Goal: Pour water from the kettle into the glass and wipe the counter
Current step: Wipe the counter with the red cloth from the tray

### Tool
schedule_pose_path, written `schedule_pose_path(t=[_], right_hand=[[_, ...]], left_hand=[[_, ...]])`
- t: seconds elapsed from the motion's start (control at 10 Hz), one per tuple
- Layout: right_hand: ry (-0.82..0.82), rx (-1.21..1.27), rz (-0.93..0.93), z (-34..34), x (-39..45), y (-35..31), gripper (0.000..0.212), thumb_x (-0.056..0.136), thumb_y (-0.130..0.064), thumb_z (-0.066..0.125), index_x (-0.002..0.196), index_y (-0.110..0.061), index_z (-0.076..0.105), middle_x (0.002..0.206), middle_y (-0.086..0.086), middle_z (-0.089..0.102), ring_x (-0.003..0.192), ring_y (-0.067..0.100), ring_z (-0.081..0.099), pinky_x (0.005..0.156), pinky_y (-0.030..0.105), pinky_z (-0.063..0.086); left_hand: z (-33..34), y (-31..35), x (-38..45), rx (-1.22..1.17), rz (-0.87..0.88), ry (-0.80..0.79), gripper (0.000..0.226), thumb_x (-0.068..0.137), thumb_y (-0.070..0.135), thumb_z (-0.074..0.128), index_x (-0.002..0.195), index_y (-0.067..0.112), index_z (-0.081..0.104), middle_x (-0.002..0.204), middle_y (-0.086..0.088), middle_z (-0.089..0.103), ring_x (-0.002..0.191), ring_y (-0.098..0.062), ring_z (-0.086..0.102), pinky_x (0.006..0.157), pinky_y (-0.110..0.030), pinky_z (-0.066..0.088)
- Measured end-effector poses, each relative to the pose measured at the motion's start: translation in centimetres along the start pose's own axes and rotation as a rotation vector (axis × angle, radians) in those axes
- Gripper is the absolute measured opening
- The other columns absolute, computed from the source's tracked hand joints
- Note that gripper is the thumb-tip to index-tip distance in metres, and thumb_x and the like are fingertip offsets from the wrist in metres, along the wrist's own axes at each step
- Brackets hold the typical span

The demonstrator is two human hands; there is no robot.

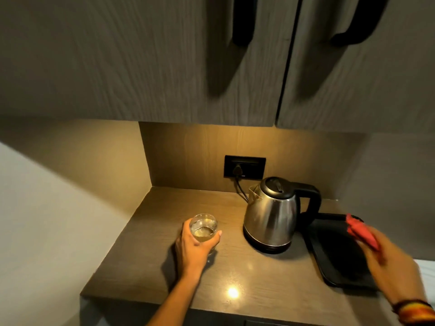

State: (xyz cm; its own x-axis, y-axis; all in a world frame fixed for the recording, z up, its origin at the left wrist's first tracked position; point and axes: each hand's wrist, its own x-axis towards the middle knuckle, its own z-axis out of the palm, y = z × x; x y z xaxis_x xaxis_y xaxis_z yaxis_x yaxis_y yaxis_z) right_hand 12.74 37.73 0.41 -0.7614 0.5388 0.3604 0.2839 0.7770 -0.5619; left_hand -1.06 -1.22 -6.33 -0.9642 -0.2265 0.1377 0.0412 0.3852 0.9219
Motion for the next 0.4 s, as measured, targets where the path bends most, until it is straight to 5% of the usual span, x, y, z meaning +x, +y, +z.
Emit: schedule_pose_path(t=[0.1,0.2,0.3,0.4], right_hand=[[-0.229,-0.193,-0.003,1.5,0.7,1.9,0.048,0.100,-0.044,0.047,0.149,-0.044,0.045,0.146,0.002,0.058,0.127,0.034,0.060,0.101,0.048,0.050],[-0.452,-0.300,0.013,4.4,0.2,3.2,0.068,0.099,-0.048,0.049,0.160,-0.027,0.028,0.164,0.007,0.034,0.150,0.033,0.031,0.122,0.046,0.023],[-0.478,-0.345,0.066,5.2,0.6,3.4,0.072,0.102,-0.054,0.034,0.162,-0.019,0.018,0.169,0.009,0.016,0.156,0.031,0.012,0.125,0.049,0.006],[-0.395,-0.279,0.081,5.1,0.6,0.1,0.079,0.100,-0.061,0.023,0.163,-0.014,0.014,0.171,0.009,0.005,0.157,0.026,0.001,0.124,0.053,-0.006]], left_hand=[[0.4,-0.2,-0.3,0.020,0.010,0.034,0.089,0.059,0.057,0.090,0.134,0.024,0.055,0.125,-0.002,0.065,0.116,-0.021,0.061,0.095,-0.041,0.055],[0.4,0.0,-0.4,0.036,-0.001,0.030,0.093,0.059,0.056,0.091,0.137,0.022,0.052,0.129,-0.005,0.064,0.119,-0.023,0.060,0.096,-0.040,0.053],[0.2,0.0,-0.5,0.058,0.009,-0.008,0.106,0.058,0.064,0.087,0.145,0.023,0.044,0.139,-0.009,0.059,0.127,-0.029,0.057,0.100,-0.043,0.052],[-0.1,2.2,-0.9,0.161,0.147,0.097,0.122,0.066,0.085,0.066,0.161,0.023,0.021,0.166,-0.010,0.030,0.152,-0.030,0.030,0.120,-0.055,0.033]])
